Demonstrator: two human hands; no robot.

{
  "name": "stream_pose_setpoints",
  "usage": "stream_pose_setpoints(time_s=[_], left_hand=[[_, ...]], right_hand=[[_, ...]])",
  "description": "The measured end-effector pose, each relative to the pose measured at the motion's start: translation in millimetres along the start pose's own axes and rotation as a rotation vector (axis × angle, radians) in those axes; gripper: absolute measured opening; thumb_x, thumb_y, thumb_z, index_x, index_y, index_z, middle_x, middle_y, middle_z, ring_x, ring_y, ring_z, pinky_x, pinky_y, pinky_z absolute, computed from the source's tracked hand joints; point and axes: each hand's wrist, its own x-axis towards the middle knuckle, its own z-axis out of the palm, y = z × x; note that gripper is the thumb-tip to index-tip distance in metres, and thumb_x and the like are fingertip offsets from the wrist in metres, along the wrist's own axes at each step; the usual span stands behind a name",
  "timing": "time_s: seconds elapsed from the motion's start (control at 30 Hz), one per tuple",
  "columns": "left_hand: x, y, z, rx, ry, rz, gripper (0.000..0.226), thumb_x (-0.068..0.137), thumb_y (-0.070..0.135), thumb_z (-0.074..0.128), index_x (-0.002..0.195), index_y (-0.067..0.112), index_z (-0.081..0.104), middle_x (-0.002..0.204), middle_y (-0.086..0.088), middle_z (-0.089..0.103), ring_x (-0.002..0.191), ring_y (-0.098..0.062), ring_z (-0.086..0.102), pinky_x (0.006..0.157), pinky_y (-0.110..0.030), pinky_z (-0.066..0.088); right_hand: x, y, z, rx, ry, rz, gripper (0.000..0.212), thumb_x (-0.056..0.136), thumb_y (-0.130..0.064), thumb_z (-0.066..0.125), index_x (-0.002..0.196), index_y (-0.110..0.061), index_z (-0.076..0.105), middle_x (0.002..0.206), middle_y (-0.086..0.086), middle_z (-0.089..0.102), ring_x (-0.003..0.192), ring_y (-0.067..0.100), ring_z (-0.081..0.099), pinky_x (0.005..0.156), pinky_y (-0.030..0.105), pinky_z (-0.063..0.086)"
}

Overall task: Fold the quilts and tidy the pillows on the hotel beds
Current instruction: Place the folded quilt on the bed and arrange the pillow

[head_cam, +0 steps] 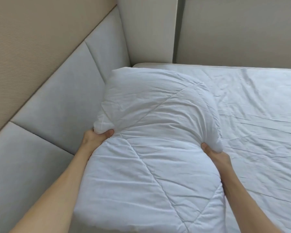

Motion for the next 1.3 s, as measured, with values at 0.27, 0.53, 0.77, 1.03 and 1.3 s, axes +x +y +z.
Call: stream_pose_setpoints(time_s=[0.27, 0.53, 0.77, 1.03, 1.3], left_hand=[[163.2, -67.4, -51.7, 0.077, -0.104, 0.009, 0.066, 0.086, 0.044, 0.077, 0.141, 0.015, 0.055, 0.131, -0.003, 0.062, 0.114, -0.022, 0.06, 0.096, -0.032, 0.045], [230.0, -117.4, -17.2, 0.063, -0.139, -0.068, 0.057, 0.085, 0.042, 0.079, 0.132, 0.016, 0.061, 0.123, -0.002, 0.066, 0.106, -0.02, 0.062, 0.097, -0.03, 0.046], [197.3, -103.9, -33.8, 0.245, 0.019, -0.021, 0.104, 0.053, 0.083, 0.065, 0.132, 0.015, 0.054, 0.132, -0.006, 0.063, 0.119, -0.031, 0.06, 0.1, -0.048, 0.051], [65.7, -97.2, -67.2, 0.364, 0.128, 0.342, 0.093, 0.089, 0.07, 0.053, 0.161, 0.023, 0.015, 0.169, 0.0, 0.012, 0.155, -0.013, 0.011, 0.124, -0.04, 0.018], [-101.0, -98.0, -123.2, 0.352, 0.359, 0.462, 0.102, 0.082, 0.081, 0.037, 0.161, 0.02, 0.014, 0.169, -0.011, 0.01, 0.156, -0.023, 0.004, 0.125, -0.048, 0.01]], right_hand=[[44.7, 29.7, 160.3, -0.002, -0.032, 0.032, 0.048, 0.081, -0.044, 0.082, 0.106, -0.006, 0.067, 0.088, -0.002, 0.071, 0.08, 0.012, 0.067, 0.067, 0.029, 0.052], [95.9, 62.1, 186.0, -0.118, 0.04, 0.034, 0.059, 0.087, -0.044, 0.075, 0.126, -0.002, 0.063, 0.11, 0.009, 0.066, 0.101, 0.024, 0.063, 0.085, 0.032, 0.046], [79.6, 49.5, 175.9, -0.149, 0.031, -0.009, 0.042, 0.088, -0.043, 0.075, 0.115, -0.012, 0.067, 0.097, -0.001, 0.072, 0.085, 0.013, 0.068, 0.072, 0.03, 0.051], [-17.1, 21.8, 174.0, -0.48, 0.082, -0.355, 0.099, 0.091, -0.064, 0.06, 0.163, -0.021, 0.009, 0.17, 0.001, 0.015, 0.156, 0.02, 0.016, 0.124, 0.056, 0.017], [-159.8, 1.1, 164.8, -0.651, -0.064, -0.646, 0.094, 0.093, -0.061, 0.054, 0.163, -0.02, 0.005, 0.172, 0.005, 0.006, 0.158, 0.022, 0.006, 0.122, 0.055, 0.013]])
